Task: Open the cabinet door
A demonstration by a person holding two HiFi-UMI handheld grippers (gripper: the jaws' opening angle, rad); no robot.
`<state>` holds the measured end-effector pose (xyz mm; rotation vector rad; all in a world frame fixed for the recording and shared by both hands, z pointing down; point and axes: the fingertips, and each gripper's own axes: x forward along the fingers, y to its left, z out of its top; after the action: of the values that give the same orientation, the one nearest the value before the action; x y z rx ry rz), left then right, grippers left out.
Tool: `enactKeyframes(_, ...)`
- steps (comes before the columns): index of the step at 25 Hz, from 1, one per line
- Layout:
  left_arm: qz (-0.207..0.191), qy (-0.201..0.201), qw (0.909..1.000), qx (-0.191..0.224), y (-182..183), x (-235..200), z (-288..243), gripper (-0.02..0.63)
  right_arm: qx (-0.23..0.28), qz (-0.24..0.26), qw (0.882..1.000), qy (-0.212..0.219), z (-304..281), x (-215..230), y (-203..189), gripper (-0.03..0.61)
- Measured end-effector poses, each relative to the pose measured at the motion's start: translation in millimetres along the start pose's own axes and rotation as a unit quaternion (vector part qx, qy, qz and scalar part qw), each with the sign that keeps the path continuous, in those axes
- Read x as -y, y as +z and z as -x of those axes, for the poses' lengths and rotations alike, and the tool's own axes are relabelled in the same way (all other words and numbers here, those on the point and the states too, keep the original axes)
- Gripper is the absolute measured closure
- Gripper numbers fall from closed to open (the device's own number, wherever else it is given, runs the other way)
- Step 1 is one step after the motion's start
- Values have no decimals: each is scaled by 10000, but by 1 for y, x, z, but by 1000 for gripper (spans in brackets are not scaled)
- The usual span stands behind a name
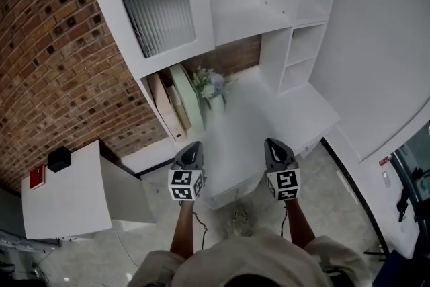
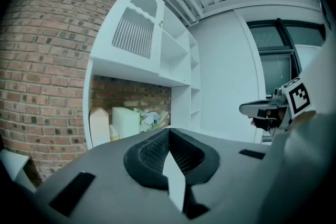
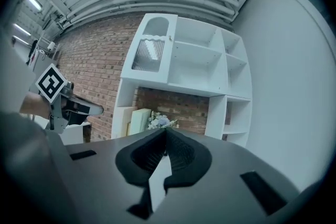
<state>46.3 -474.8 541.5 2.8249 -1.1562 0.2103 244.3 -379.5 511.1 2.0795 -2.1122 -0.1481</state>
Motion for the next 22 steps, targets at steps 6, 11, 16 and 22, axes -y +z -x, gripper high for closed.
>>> enactKeyframes(6,-33,94,10000,4,18,-27,-68,588,42,0,10000,69,-75,38,3,566)
enactKeyframes(11,-74,244,9997,63,35,-54,-107,588,91,28,9998,183,-128,53,7,566)
enactKeyframes(16,-106,375,9992,129,47,-73,-132,588,174,16,9992,348,-169,60,14,566)
enactKeyframes(22,-117,494,9986,149,53,-92,-139,588,311,-5,9981,532,-200,58,24,566)
